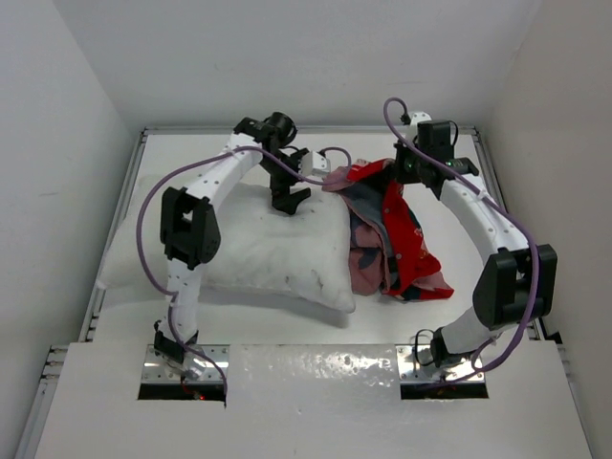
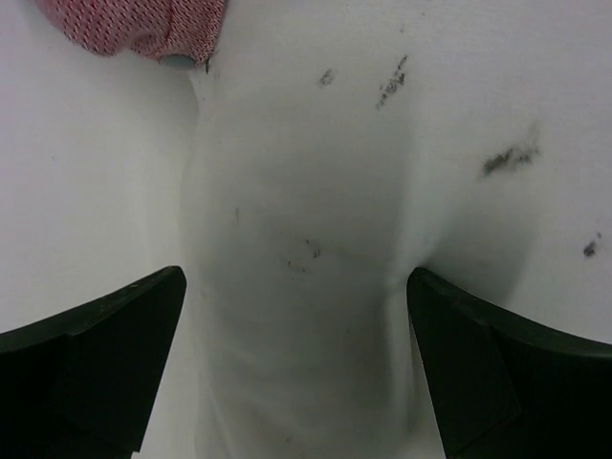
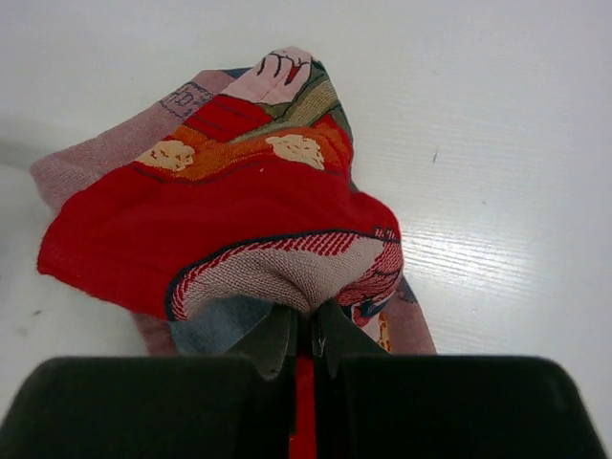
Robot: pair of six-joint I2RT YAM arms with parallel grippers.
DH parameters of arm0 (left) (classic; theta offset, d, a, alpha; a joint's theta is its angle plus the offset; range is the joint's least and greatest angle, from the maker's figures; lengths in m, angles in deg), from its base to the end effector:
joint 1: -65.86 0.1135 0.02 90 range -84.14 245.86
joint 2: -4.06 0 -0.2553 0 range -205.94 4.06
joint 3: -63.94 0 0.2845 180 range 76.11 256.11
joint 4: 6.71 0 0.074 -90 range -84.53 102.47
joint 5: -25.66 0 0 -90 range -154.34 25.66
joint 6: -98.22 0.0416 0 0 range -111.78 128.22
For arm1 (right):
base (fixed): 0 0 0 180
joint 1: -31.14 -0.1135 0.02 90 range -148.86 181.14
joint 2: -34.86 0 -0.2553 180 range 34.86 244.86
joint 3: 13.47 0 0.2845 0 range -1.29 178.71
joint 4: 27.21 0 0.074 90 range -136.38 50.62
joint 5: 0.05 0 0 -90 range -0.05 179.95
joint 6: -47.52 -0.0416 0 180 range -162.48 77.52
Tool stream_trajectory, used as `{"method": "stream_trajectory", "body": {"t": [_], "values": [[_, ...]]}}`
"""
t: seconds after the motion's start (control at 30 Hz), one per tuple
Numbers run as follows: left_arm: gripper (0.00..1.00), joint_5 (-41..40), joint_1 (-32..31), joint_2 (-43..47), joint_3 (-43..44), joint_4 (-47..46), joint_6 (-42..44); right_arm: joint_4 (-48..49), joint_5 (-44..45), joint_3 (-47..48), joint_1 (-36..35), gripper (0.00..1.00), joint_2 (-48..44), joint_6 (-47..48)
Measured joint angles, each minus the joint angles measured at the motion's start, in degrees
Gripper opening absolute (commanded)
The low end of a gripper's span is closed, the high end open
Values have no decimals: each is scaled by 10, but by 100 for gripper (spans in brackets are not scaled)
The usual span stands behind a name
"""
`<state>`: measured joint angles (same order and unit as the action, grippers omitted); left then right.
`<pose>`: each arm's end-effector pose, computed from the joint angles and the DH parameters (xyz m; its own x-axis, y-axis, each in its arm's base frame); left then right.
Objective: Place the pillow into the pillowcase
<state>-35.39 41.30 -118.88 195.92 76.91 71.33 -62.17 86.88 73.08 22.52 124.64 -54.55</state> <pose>0.4183 -0.2133 0.2660 0.0322 0.8433 -0.5364 0.9994 -0.0216 0.0261 0.3891 0.0612 0.2813 -0.6378 0.1145 -0.7617 -0.0592 0.9787 0.1967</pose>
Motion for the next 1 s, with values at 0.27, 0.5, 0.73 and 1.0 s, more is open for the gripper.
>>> {"method": "stream_trajectory", "body": {"t": [0.27, 0.5, 0.73, 1.0], "values": [[0, 26, -5, -51, -26, 0, 2, 0, 0, -3, -10, 0, 1, -5], [0, 31, 0, 68, -148, -18, 11, -6, 2, 21, -29, 0, 31, -13], [0, 16, -27, 241, -167, 13, -4, -23, 6, 92, -63, 0, 68, -12], [0, 28, -141, 235, -159, 29, -28, -40, 14, 129, -84, 0, 69, -5]]}}
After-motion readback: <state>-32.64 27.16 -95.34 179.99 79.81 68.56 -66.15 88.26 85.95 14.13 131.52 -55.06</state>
